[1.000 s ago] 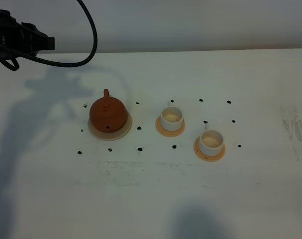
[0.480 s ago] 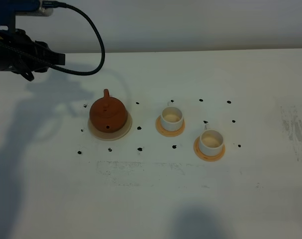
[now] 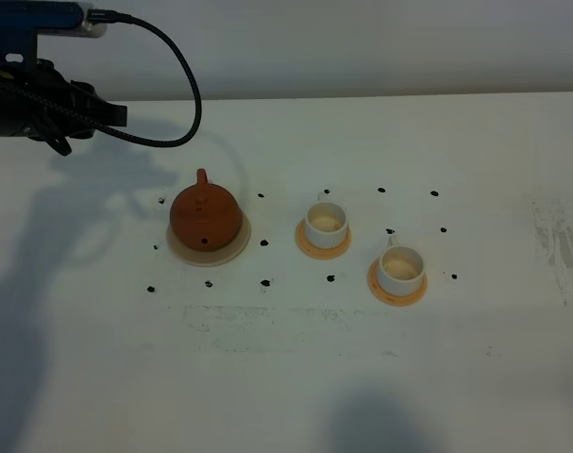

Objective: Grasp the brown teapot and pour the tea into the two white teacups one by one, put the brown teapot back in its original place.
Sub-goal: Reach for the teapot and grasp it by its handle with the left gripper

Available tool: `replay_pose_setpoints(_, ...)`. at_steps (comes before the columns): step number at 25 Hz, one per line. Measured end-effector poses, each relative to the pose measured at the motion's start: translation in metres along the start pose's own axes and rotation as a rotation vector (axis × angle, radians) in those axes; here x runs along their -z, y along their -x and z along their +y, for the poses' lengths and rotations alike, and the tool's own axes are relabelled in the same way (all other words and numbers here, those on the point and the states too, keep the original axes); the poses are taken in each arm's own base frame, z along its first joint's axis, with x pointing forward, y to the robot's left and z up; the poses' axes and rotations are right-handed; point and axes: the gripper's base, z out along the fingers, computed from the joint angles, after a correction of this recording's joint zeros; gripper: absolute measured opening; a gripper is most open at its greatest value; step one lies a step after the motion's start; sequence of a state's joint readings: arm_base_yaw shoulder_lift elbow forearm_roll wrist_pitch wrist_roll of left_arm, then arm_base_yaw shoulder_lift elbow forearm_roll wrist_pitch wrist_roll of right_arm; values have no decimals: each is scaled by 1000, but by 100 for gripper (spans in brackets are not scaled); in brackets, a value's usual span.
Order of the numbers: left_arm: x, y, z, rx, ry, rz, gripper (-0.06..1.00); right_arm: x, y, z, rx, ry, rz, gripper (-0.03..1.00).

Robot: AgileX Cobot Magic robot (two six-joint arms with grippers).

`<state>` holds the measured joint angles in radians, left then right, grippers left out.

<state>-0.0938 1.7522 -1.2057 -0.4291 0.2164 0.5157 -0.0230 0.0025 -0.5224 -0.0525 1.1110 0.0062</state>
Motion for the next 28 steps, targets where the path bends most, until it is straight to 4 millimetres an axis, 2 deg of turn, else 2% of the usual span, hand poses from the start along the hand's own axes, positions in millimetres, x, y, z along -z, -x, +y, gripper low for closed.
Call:
replay_pose_setpoints(4, 0, 1, 0, 0, -1, -1, 35, 1, 0, 1, -73, -133, 6, 40)
replay_pose_setpoints(10, 2, 2, -2, 0, -29, 32, 35, 1, 0, 2, -83, -151, 7, 40)
replay_pose_setpoints(18, 15, 30, -8, 20, -104, 30, 34, 1, 0, 2, -83, -151, 7, 40)
replay_pose_setpoints(21, 17, 44, -16, 1, -132, 19, 32, 1, 0, 2, -83, -151, 7, 40)
replay_pose_setpoints(25, 16, 63, -39, -77, -195, 27, 27, 1, 0, 2, -83, -151, 7, 40)
replay_pose_setpoints(28, 7, 71, -54, -107, -233, 83, 26, 1, 0, 2, -83, -151, 7, 40)
